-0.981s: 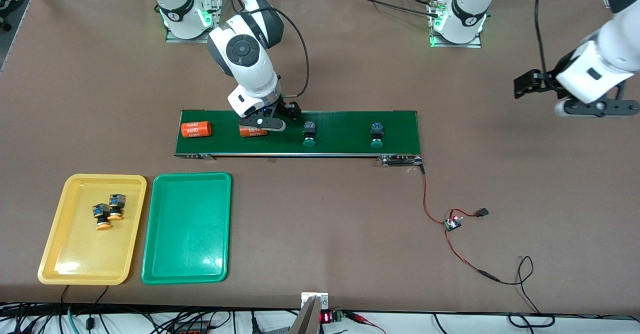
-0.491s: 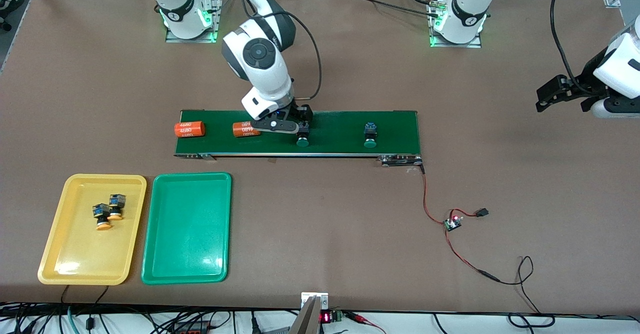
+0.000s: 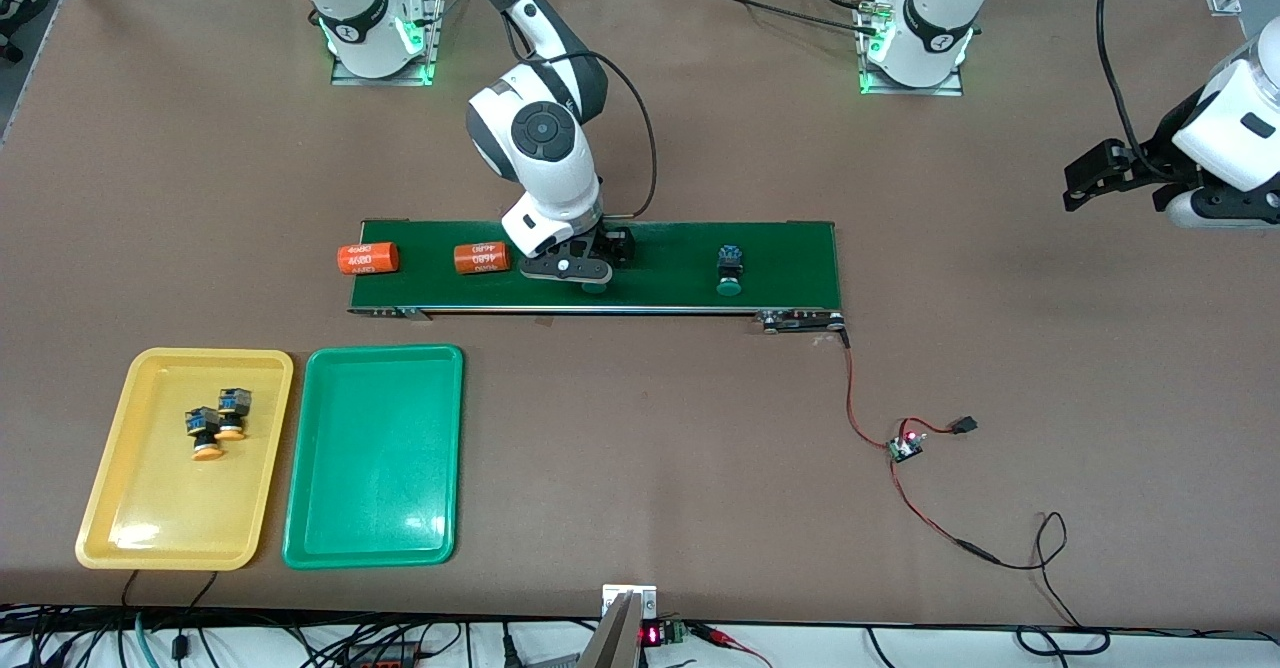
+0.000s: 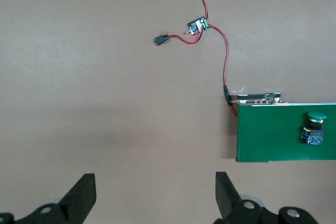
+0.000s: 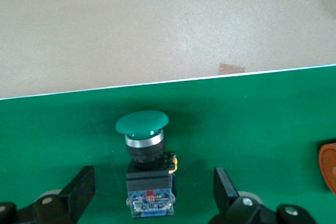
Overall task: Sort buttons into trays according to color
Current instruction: 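Grasp a green button with the right gripper and carry it toward the green tray, then lower the green button into the green tray and open the right gripper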
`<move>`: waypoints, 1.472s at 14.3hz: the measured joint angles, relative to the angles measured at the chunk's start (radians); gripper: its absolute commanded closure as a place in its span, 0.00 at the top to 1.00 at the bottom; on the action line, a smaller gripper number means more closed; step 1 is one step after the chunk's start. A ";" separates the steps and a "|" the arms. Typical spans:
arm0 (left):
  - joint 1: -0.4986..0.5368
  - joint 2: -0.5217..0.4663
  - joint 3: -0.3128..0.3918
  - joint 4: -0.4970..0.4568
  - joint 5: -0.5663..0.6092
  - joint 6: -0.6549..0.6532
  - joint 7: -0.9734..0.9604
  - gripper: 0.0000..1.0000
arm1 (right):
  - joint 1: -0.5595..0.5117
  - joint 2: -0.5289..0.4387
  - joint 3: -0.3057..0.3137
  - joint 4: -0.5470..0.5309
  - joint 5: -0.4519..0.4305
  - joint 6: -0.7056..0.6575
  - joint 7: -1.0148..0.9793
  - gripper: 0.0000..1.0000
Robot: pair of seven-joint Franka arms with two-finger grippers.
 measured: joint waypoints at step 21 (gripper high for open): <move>0.000 -0.002 -0.003 0.000 0.000 -0.007 0.000 1.00 | -0.351 -0.070 -0.141 0.174 -0.009 -0.286 -0.498 0.12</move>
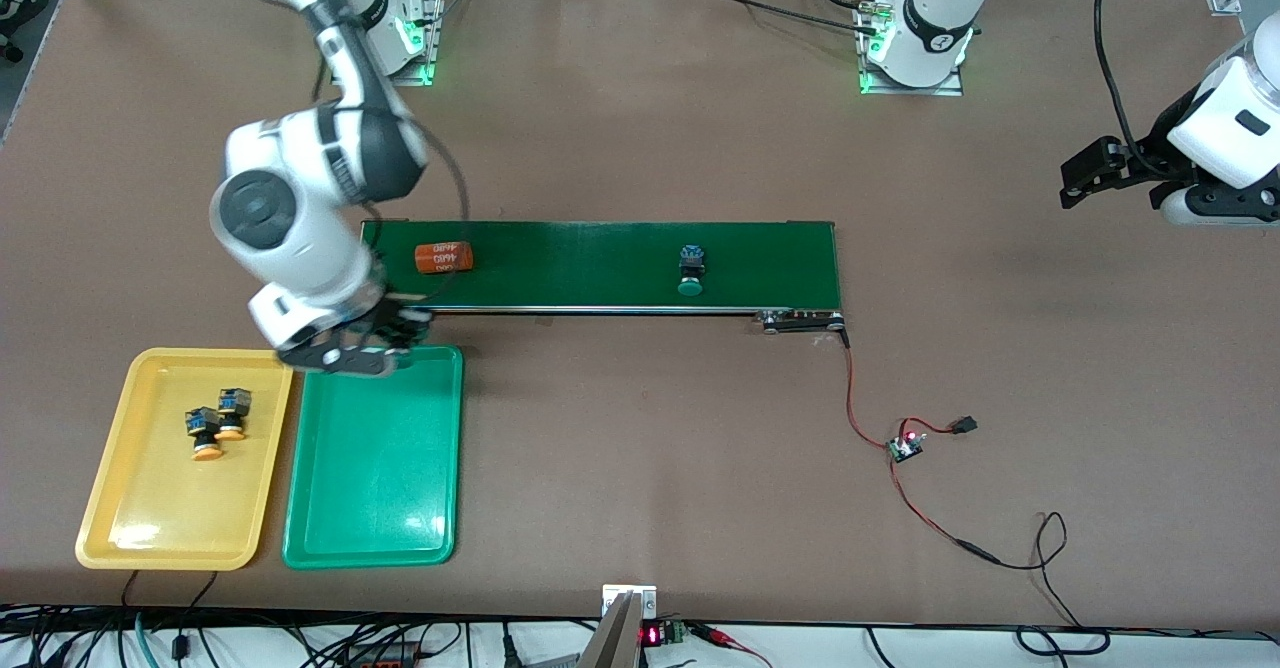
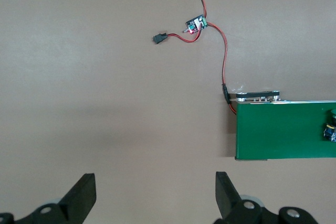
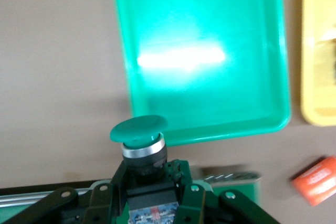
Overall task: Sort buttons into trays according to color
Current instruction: 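Lower the green button into the green tray and open the right gripper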
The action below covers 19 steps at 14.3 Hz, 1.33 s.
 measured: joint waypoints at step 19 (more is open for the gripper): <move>0.000 0.000 0.000 0.000 0.000 -0.003 0.000 1.00 | -0.164 0.263 -0.007 0.001 0.003 0.295 -0.228 0.89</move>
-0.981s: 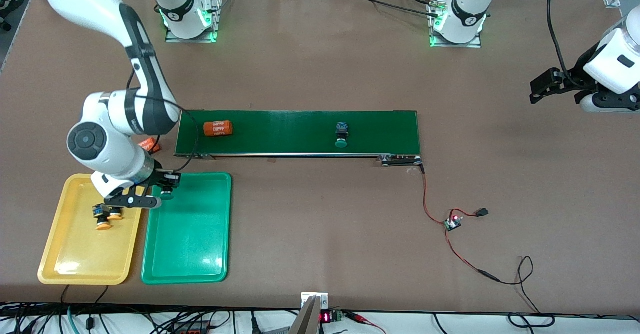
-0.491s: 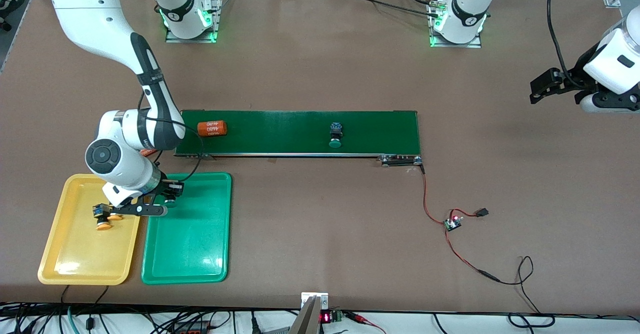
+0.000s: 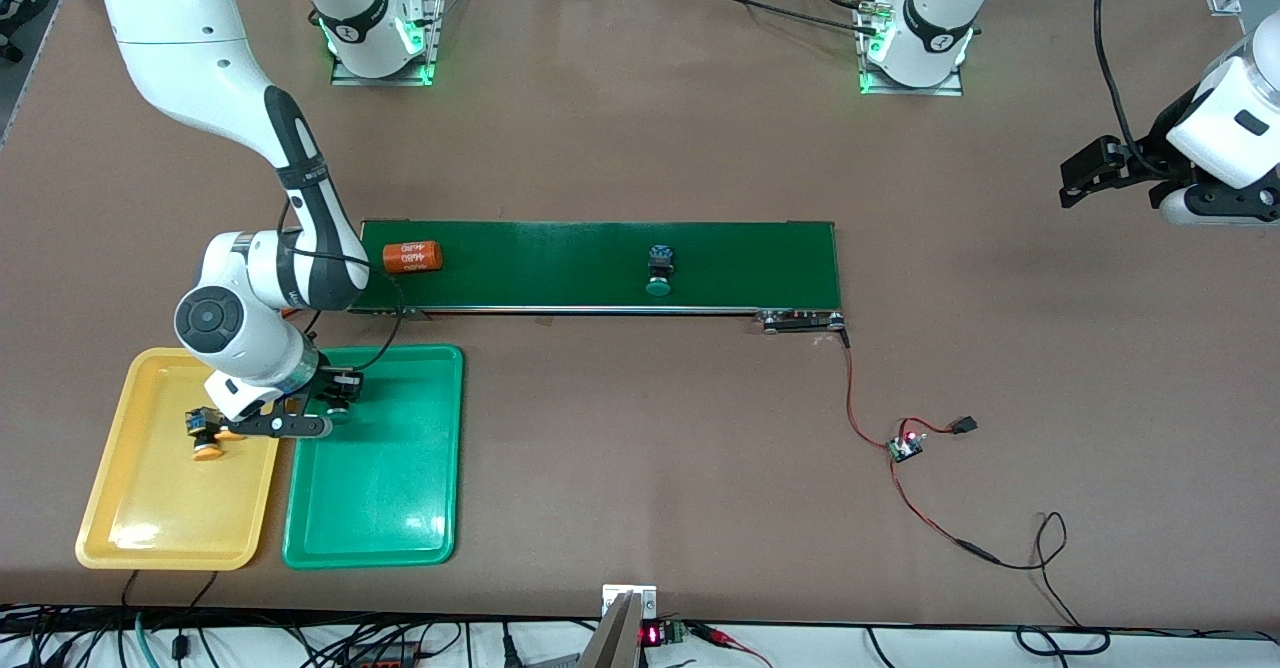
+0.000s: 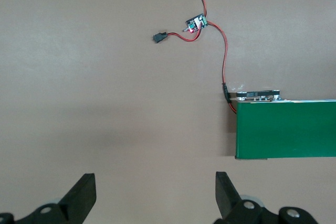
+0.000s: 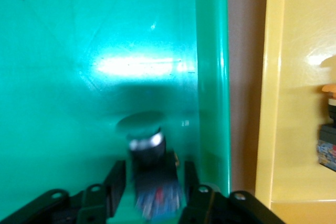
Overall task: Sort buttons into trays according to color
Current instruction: 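Lower the green button into the green tray and open the right gripper, then move the right gripper back along the conveyor to the second green button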
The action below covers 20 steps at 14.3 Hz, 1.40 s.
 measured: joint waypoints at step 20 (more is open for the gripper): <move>0.000 0.000 0.000 0.000 0.000 0.000 0.000 1.00 | 0.147 -0.447 0.174 -0.382 0.059 -0.036 0.307 1.00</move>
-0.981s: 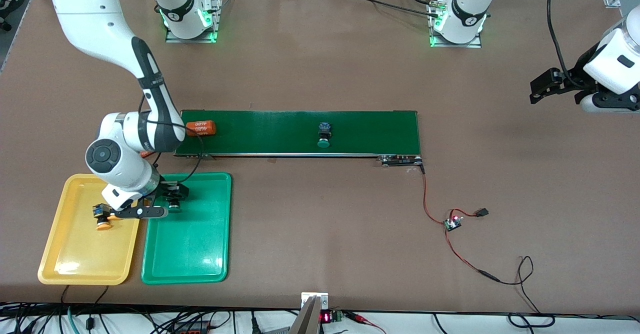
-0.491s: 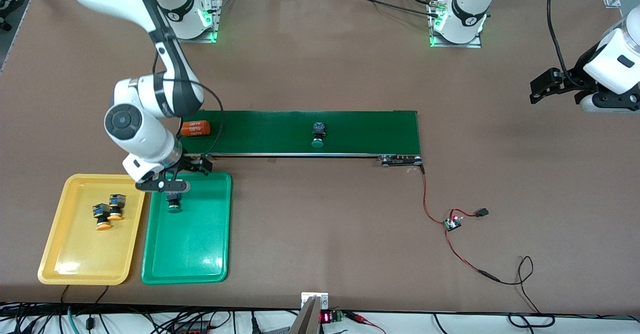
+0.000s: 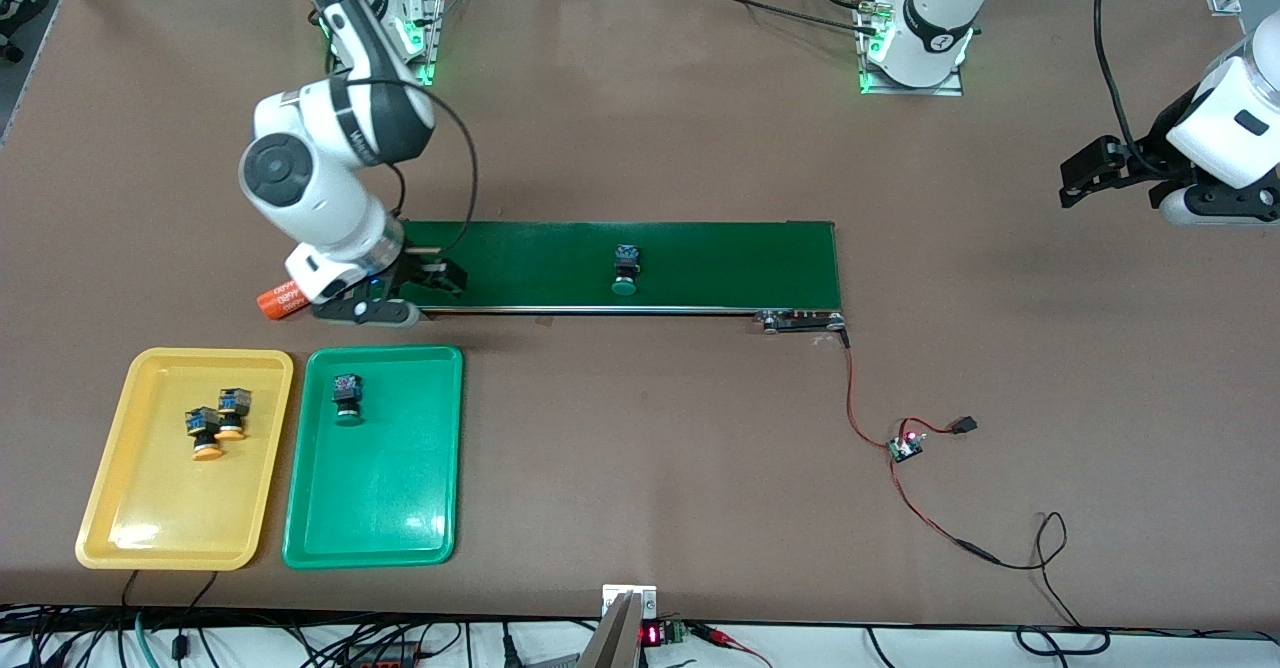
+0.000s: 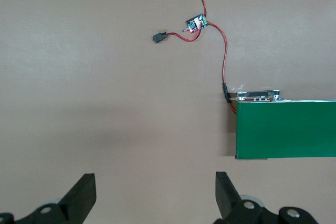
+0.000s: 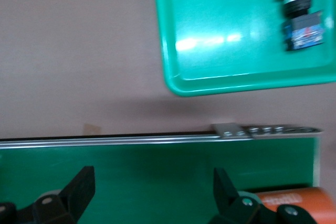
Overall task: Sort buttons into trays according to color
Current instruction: 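Move the right gripper back along the conveyor to the second green button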
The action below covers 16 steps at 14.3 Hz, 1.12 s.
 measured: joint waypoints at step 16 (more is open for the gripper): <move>0.000 0.000 -0.005 0.000 0.000 -0.020 0.000 1.00 | 0.179 0.068 0.082 -0.019 -0.001 0.114 0.341 1.00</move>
